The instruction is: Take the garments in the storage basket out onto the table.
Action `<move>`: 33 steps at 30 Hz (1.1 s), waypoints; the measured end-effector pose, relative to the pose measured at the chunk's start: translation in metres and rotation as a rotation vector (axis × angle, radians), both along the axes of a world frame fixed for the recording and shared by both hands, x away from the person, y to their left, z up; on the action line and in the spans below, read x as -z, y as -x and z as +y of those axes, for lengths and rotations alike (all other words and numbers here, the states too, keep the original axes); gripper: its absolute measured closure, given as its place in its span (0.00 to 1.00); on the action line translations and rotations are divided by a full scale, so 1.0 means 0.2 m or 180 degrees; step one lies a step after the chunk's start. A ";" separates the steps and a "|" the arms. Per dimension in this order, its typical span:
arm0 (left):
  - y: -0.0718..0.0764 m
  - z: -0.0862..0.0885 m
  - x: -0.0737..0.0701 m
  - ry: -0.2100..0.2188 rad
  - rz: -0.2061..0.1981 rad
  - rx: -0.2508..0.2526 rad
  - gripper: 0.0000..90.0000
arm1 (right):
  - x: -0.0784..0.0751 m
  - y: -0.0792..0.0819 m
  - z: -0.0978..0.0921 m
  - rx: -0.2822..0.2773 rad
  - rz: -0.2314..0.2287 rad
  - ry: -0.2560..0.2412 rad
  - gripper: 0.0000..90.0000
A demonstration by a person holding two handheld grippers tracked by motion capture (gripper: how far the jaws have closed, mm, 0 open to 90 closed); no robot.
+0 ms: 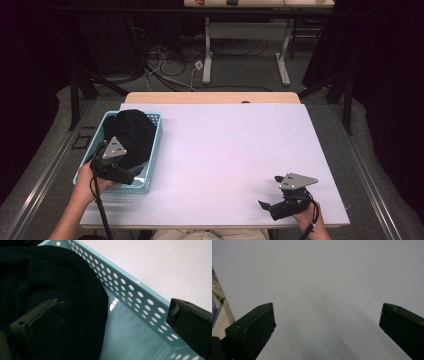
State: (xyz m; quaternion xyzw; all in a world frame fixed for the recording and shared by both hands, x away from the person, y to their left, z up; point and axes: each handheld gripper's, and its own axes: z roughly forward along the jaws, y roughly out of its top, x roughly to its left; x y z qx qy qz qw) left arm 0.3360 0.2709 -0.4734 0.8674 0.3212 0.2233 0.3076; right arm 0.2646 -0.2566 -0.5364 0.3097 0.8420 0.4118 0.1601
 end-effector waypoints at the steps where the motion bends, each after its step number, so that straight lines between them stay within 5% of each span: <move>1: -0.01 0.00 0.00 0.0002 -0.0009 -0.0010 0.00 | 0.00 0.00 0.00 -0.0007 -0.0006 0.0000 0.00; 33: -0.29 0.08 -0.01 -0.0184 0.0131 -0.0259 0.00 | 0.00 0.00 0.00 -0.0001 0.0018 -0.0001 0.00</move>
